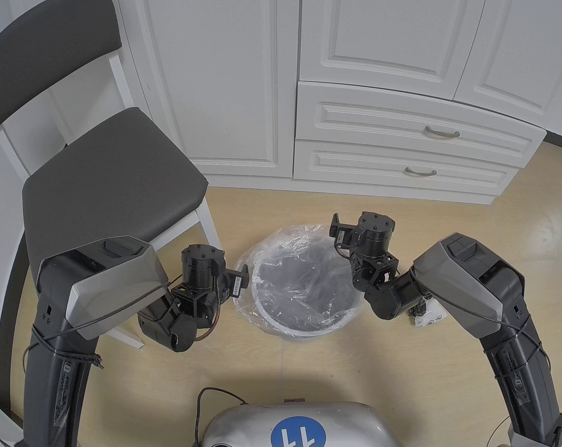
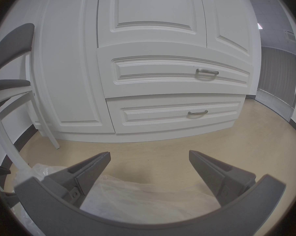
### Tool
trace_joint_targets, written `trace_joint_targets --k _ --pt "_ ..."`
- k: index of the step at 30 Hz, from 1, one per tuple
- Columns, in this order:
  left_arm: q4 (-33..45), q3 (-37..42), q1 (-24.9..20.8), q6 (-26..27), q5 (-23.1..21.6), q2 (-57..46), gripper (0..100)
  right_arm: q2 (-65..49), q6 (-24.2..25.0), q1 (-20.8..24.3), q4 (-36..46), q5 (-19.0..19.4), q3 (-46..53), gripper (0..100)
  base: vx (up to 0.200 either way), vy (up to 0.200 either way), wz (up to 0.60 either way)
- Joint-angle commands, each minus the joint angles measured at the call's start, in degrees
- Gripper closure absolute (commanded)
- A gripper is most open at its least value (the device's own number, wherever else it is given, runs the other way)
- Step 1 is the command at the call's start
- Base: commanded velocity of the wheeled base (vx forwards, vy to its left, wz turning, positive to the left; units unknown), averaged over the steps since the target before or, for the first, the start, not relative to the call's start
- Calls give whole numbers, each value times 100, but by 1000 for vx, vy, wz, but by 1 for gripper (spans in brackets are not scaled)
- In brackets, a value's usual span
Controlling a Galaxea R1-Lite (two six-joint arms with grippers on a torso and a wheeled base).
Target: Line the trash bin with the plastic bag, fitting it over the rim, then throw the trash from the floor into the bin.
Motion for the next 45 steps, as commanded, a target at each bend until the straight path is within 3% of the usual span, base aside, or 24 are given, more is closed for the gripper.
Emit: trace_joint_targets --k 1,15,33,45 --pt "2 -172 119 6 12 25 0 83 -3 -20 13 10 -139 0 0 0 0" --pt "-41 -1095 181 -240 21 526 0 1138 -12 -266 435 19 -2187 0 0 0 0" --pt "-15 -2070 128 -275 249 1220 0 1507 58 -547 664 151 -2220 0 0 0 0" --pt "292 -1508 137 -249 258 1053 0 1533 58 -556 664 133 -2220 0 0 0 0"
